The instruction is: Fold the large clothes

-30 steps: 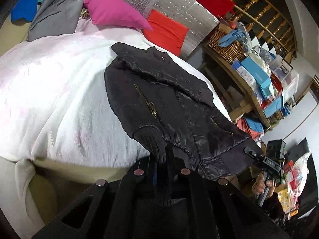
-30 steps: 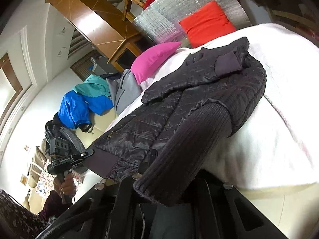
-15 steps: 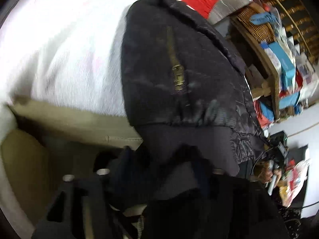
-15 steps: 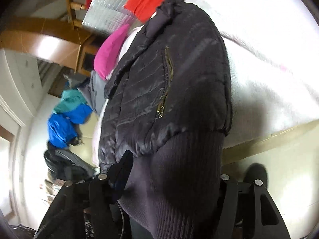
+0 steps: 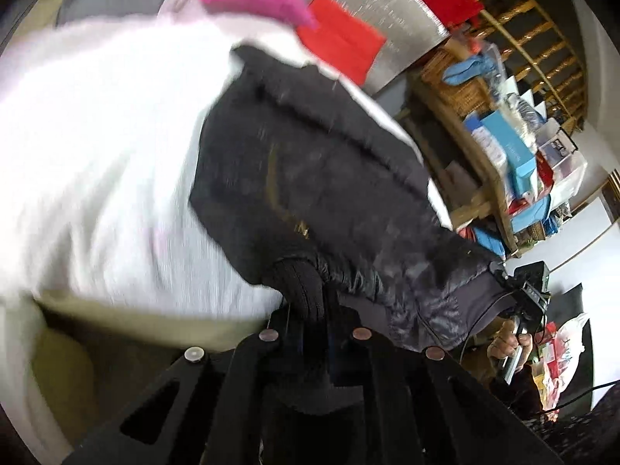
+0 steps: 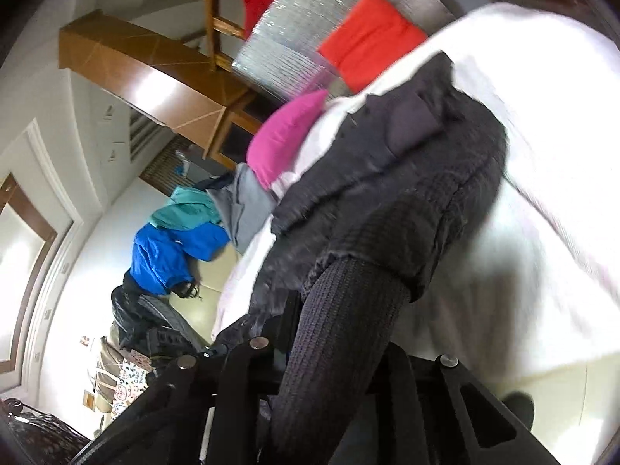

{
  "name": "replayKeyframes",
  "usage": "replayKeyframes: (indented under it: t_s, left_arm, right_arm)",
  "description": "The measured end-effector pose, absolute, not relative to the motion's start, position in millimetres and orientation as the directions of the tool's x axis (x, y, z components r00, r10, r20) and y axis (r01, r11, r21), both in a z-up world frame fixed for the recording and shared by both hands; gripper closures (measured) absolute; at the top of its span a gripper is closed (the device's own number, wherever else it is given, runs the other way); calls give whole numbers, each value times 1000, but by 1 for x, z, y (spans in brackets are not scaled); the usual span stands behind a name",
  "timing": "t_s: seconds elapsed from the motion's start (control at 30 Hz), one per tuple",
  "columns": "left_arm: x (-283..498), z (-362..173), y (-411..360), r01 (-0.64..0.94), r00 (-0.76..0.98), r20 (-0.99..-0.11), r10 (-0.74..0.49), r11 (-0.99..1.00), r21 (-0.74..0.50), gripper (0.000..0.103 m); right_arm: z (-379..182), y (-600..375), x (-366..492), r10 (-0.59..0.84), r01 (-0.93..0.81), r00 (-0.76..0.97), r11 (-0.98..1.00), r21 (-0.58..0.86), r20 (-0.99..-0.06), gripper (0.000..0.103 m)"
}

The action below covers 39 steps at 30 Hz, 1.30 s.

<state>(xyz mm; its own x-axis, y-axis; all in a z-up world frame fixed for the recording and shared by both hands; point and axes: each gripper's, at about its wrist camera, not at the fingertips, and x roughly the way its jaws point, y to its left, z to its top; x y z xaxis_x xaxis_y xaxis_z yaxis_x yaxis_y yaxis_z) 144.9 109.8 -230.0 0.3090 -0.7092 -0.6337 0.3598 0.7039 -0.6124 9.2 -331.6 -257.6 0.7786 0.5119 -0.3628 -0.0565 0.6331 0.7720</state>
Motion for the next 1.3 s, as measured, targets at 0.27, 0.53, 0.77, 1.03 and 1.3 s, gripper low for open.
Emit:
replayKeyframes:
  t_s: [0.27, 0.53, 0.77, 1.03, 1.3]
  left_arm:
    - [227, -149, 79, 455, 383, -576, -723, 690, -564, 94]
    - [346, -116, 32, 476, 447, -578, -683, 729, -492, 94]
    - [435, -118, -12, 451, 469, -626, -623, 778, -437, 94]
    - [530, -160, -41, 373, 466, -684, -561, 826, -423, 94]
    - [594, -216, -64, 303, 443, -736, -512, 858, -415, 94]
  right_arm:
    - [-208, -376, 63, 447, -102, 854, 645, 757, -266, 86]
    - [-184, -421, 170, 326, -29, 913, 654, 756, -247, 86]
    - [-193, -447, 263, 246, 41, 931, 665, 746, -271, 86]
    - [-222, -470, 368, 195, 135, 910, 697, 705, -367, 86]
    - [-268, -497, 429, 159, 234, 878, 681, 694, -452, 86]
